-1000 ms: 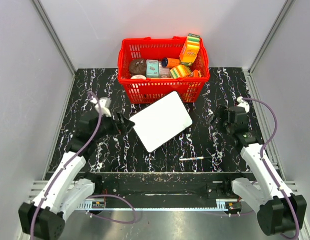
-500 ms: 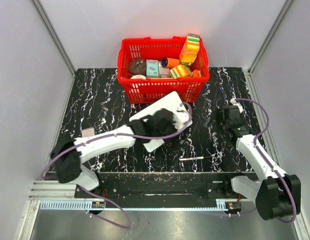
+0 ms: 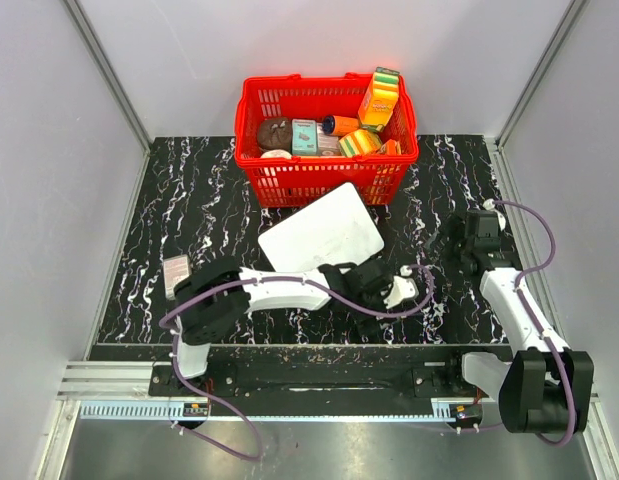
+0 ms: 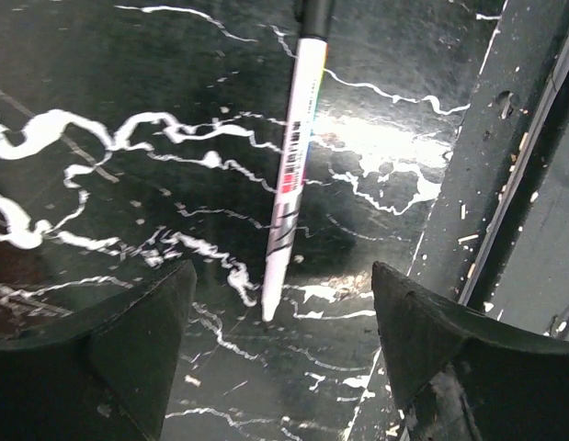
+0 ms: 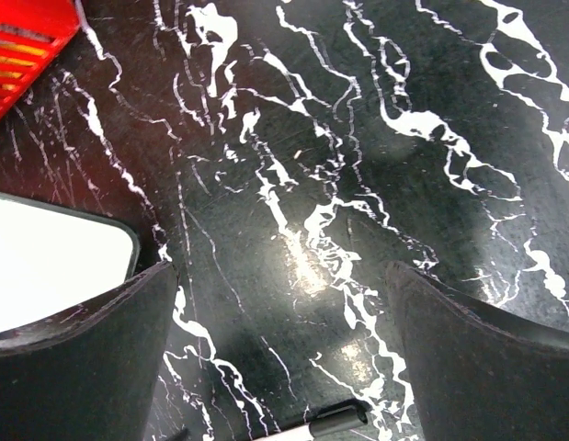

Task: Write a sentence on the whiteboard
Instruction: Pick up the whiteboard marker from the center of the board.

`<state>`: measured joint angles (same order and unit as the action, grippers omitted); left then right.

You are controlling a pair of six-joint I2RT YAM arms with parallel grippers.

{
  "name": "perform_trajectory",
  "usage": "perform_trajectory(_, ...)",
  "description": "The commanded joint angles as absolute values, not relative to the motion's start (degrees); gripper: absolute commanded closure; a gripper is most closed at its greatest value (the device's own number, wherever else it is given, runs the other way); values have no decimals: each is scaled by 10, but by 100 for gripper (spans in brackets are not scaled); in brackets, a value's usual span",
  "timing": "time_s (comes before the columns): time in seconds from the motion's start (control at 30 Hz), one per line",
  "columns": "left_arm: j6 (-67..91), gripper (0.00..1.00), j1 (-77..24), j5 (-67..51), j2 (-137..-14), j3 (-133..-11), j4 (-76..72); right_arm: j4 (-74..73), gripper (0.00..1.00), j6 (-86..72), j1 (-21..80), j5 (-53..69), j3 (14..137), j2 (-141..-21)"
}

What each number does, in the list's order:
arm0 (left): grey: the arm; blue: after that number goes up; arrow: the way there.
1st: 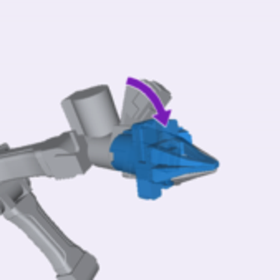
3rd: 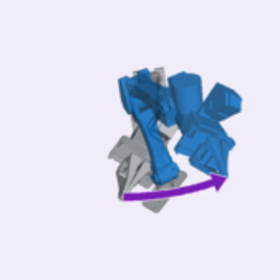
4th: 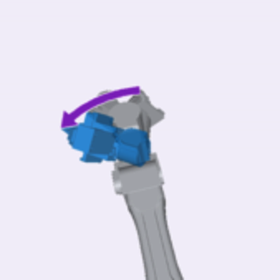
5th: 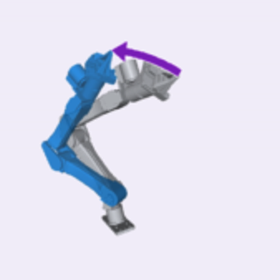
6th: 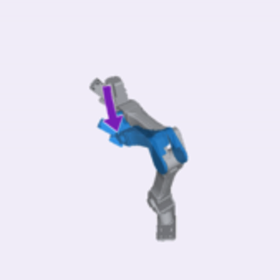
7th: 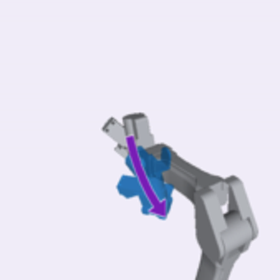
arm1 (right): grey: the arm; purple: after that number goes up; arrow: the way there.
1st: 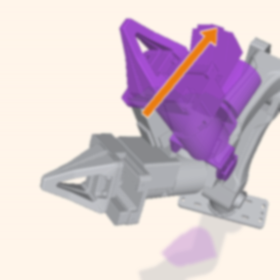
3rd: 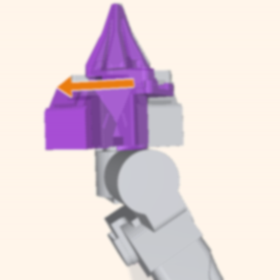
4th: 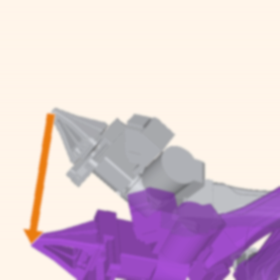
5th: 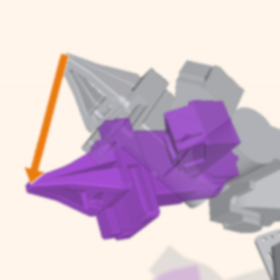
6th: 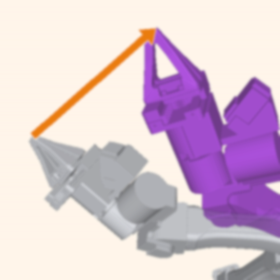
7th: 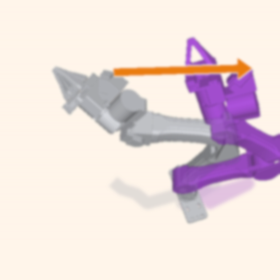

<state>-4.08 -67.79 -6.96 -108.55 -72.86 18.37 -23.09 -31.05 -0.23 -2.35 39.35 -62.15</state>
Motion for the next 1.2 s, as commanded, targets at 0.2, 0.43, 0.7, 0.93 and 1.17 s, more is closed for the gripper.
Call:
perform_trajectory(0.2, -58, 34, -713, -4, -1150, -766, 145, -229, 0, -312, -44, 30, 389, -632)
perform_trajectory(0.43, -63, 88, -712, -2, -1180, -768, 178, -231, 0, -306, -48, 50, 391, -628)
perform_trajectory(0.7, -26, 100, -689, 4, -1091, -714, 126, -229, 0, -279, -48, 56, 395, -578)
perform_trajectory(0.93, -2, 100, -649, -10, -977, -696, 156, -229, 0, -272, -48, 90, 404, -545)
perform_trajectory(1.17, 39, 100, -565, -40, -824, -620, 185, -226, 0, -282, -47, 173, 439, -506)
